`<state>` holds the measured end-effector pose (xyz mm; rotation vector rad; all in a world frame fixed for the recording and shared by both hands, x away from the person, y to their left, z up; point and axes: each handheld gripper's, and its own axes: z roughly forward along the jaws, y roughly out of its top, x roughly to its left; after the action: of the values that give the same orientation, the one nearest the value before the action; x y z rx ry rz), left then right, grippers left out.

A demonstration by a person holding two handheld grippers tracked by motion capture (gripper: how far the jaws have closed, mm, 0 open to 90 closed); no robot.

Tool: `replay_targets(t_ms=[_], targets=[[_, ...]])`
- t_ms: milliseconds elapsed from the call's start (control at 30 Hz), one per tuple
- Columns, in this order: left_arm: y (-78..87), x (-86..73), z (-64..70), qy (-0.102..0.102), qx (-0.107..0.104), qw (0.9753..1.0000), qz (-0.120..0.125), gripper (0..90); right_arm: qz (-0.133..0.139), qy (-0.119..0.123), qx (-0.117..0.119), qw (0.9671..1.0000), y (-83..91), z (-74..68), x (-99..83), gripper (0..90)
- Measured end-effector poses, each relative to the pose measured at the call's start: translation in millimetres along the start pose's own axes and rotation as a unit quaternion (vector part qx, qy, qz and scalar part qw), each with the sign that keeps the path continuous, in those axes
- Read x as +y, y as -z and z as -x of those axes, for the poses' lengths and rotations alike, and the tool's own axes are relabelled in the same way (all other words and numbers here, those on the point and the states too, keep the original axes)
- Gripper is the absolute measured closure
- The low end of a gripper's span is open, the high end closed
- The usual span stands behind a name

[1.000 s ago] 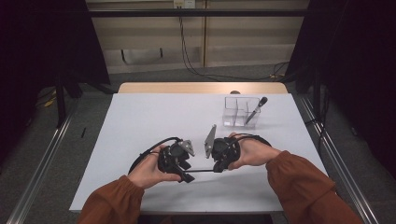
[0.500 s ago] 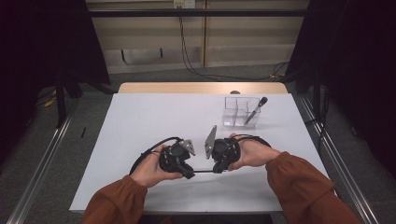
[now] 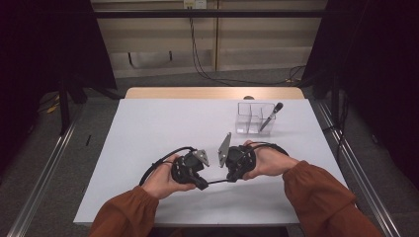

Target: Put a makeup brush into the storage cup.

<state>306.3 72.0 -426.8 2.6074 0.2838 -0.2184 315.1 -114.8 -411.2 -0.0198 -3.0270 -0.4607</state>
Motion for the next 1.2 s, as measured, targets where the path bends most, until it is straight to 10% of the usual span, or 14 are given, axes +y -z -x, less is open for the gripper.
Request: replay_targets(t_ms=[367,800,1200], targets=[[1.4,-1.5,-0.9,0.007,0.001,0.9999,0.012,85.6,0.025,-0.009,-0.005,0.9996,2.2,3.3,-4.2,77.2],[7.5,-6.3,-3.6,0.015,0.009,0.9996,0.022,85.5,0.060,-0.040,-0.021,0.9972,5.0,3.5,-11.6,30.4],[13.9,-12.7,-4.7,0.020,0.007,0.9993,0.031,85.5,0.101,-0.066,-0.047,0.9916,11.9,4.7,-28.4,8.7]])
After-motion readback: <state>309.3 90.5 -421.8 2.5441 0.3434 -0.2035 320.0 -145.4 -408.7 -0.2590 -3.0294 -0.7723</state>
